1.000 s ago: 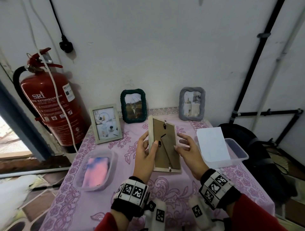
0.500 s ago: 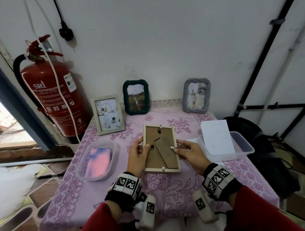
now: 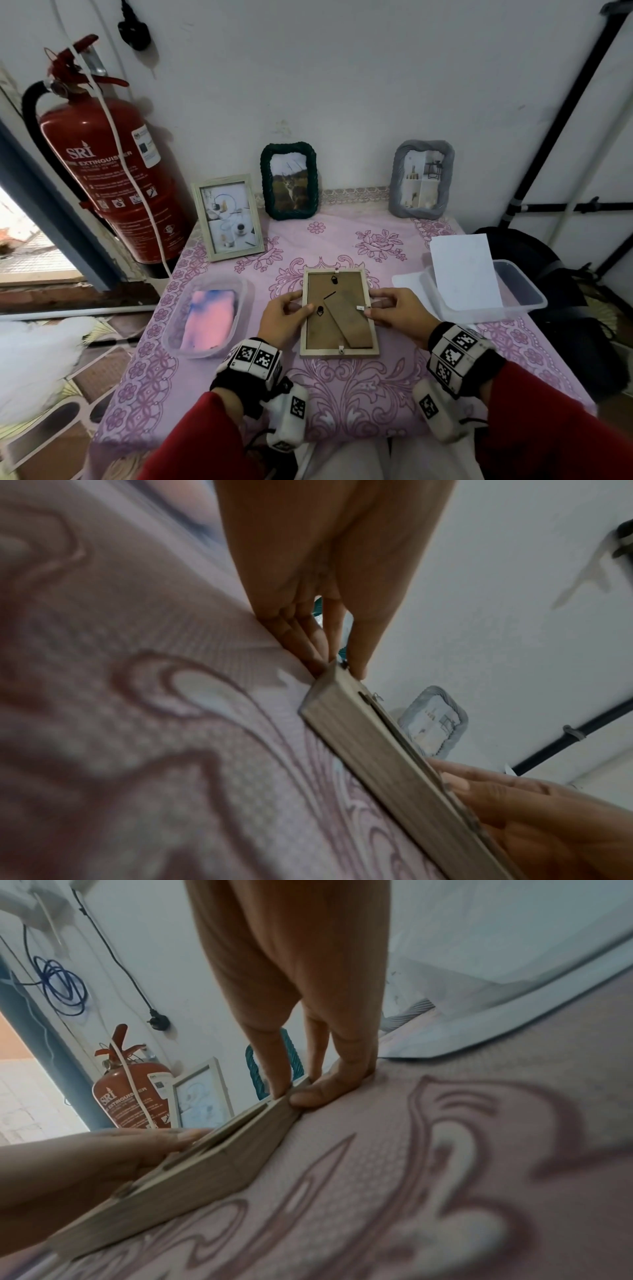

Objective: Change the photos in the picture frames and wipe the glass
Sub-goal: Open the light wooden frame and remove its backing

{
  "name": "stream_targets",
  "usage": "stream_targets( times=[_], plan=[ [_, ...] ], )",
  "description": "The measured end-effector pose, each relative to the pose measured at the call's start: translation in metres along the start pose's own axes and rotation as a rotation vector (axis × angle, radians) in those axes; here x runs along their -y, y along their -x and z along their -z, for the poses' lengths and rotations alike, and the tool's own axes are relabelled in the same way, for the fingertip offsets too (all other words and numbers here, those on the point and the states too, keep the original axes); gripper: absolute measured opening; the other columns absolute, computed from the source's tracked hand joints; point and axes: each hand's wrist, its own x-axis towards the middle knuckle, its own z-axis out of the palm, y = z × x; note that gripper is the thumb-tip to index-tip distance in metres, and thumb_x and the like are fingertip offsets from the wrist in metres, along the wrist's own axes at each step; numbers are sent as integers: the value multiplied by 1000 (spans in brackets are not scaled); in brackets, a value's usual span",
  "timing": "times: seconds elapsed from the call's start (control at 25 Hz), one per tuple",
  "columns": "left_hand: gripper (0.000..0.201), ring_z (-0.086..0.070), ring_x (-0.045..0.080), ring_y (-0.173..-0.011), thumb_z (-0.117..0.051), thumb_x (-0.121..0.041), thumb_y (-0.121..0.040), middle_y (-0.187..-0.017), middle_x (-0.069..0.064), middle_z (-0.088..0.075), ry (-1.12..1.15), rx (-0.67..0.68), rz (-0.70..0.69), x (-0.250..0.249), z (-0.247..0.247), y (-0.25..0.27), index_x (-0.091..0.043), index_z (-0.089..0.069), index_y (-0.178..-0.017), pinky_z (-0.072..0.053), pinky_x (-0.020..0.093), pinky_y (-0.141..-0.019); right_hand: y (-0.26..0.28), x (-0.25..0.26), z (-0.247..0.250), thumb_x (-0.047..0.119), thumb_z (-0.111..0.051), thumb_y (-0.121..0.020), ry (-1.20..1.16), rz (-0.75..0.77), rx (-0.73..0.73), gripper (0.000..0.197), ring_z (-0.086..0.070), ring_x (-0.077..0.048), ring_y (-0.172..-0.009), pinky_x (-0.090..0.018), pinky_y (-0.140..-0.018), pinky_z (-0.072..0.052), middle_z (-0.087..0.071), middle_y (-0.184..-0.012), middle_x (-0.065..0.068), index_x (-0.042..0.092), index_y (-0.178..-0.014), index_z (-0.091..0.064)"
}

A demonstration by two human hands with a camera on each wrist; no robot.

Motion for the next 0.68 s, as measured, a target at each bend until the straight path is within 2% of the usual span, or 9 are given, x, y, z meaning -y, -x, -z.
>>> stream_targets(
  times=[0.08,0.16,0.24,0.32,0.36,0.4,0.48,0.6,0.68],
  plan=[
    [40,-62,31,-96,-61,-7,-88,-102,28,-63,-1,-7,26,3,2,-2,2,-53,-125,-50,42,-95,-2,2,1,-7,-67,-78,50,-15,-7,49,-62,-20,-77,-33,-81,-54,-62,-69,-7,-5,-125,-51],
    [38,-61,31,-104,-59,-9,-89,-109,25,-62,2,3,43,4,5,-5,-1,-54,-126,-47,44,-100,-5,5,2,-3,-69,-78,88,-37,-1,49,-63,-20,-70,-36,-81,-55,-61,-59,-1,-3,-124,-52],
    [39,-61,29,-102,-60,-9,-88,-108,21,-63,11,30,66,5,6,-7,-2,-54,-126,-49,37,-97,-7,8,3,2,-71,-77,123,-48,17,51,-62,-20,-66,-33,-73,-57,-61,-58,0,1,-125,-53],
    [43,-61,19,-86,-64,-5,-84,-90,13,-61,30,54,87,5,8,-6,-3,-53,-125,-54,16,-78,-8,9,5,6,-75,-75,204,-41,44,57,-59,-13,-61,-22,-61,-49,-61,-58,0,5,-127,-51],
    [47,-59,17,-82,-67,-4,-82,-86,11,-59,13,67,88,5,9,-6,-4,-52,-126,-52,11,-70,-8,10,5,9,-76,-74,248,-35,50,59,-59,-9,-59,-20,-61,-47,-62,-60,0,6,-128,-51],
    [51,-58,17,-83,-69,-3,-79,-87,12,-58,-24,75,85,6,10,-8,-5,-51,-127,-49,11,-70,-9,10,5,11,-78,-73,289,-24,46,60,-60,-7,-61,-22,-65,-48,-64,-63,-1,7,-127,-51],
    [56,-56,18,-89,-73,-5,-77,-90,13,-57,-94,86,66,6,12,-9,-6,-51,-128,-46,14,-76,-11,9,5,16,-79,-72,357,3,21,61,-61,-12,-71,-28,-78,-49,-68,-75,-8,8,-127,-52],
    [58,-56,16,-85,-77,-8,-73,-81,5,-57,-117,101,61,7,14,-11,-7,-52,-126,-48,18,-78,-12,7,4,21,-80,-72,408,31,0,60,-58,-8,-70,-23,-76,-43,-65,-73,-4,10,-125,-55],
    [60,-57,17,-83,-79,-9,-70,-80,5,-58,-121,113,62,7,15,-13,-7,-53,-124,-51,25,-82,-12,6,4,22,-80,-72,403,26,1,59,-58,-5,-67,-22,-74,-44,-66,-71,-3,10,-124,-55]
  ],
)
